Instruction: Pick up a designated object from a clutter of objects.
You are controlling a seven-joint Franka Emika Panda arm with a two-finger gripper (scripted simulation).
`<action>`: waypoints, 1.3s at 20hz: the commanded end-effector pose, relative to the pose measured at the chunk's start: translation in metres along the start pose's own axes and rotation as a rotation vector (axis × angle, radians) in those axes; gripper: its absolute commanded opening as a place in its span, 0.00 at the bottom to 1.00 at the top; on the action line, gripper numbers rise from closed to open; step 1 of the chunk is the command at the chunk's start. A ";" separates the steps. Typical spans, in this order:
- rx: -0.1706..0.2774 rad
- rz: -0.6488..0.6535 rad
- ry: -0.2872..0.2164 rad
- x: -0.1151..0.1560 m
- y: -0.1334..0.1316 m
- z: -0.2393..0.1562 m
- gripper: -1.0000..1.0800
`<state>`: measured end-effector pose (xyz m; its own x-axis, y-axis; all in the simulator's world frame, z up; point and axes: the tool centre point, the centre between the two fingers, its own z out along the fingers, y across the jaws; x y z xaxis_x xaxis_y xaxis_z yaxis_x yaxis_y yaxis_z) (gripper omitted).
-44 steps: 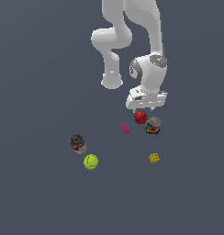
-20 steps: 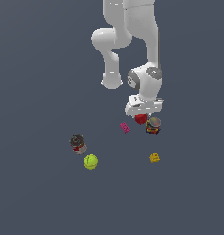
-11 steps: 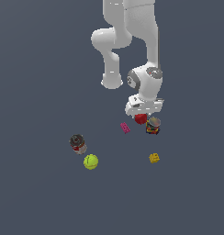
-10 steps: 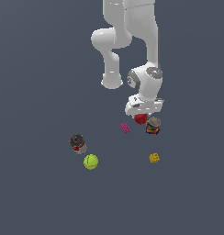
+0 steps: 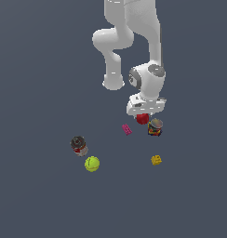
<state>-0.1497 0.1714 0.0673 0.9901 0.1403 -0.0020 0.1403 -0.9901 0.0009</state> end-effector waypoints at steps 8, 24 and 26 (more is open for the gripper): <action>0.003 -0.001 0.002 0.005 0.015 -0.052 0.00; 0.008 -0.002 0.001 0.015 0.055 -0.187 0.00; 0.008 -0.002 0.001 0.017 0.060 -0.205 0.00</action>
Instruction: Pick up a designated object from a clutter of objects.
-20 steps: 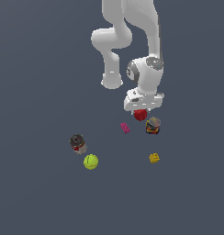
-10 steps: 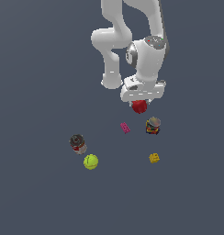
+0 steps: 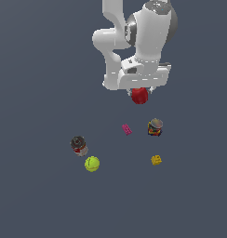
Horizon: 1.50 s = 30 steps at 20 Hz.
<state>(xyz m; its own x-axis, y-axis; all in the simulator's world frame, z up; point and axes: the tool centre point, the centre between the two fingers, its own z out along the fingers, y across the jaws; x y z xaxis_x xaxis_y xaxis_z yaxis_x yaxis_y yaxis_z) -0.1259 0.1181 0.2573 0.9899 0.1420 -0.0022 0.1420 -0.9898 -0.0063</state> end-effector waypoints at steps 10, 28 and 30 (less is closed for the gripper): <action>-0.003 0.002 0.002 0.011 0.033 -0.108 0.00; -0.006 0.003 0.002 0.026 0.061 -0.203 0.00; -0.006 0.003 0.002 0.026 0.061 -0.204 0.00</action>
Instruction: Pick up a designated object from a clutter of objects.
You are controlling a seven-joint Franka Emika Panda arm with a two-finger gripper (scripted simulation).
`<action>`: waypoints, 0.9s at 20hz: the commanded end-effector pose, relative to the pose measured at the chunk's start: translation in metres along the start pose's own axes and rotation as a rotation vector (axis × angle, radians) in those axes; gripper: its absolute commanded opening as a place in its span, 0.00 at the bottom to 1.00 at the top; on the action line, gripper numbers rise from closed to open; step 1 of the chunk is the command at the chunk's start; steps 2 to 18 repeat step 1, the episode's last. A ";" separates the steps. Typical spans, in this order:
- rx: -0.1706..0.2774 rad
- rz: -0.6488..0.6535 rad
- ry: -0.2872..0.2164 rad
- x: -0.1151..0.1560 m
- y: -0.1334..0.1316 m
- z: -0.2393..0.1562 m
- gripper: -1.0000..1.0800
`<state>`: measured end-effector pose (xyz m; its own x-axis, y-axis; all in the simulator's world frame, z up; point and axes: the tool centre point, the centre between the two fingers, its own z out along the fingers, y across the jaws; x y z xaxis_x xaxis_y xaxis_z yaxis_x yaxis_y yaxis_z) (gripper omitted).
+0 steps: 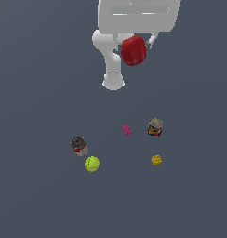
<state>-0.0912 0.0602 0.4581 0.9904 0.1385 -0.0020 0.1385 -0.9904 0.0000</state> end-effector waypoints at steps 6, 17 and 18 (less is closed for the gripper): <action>0.000 0.000 0.002 0.001 0.000 -0.003 0.00; 0.000 0.000 0.002 0.001 0.000 -0.003 0.00; 0.000 0.000 0.002 0.001 0.000 -0.003 0.00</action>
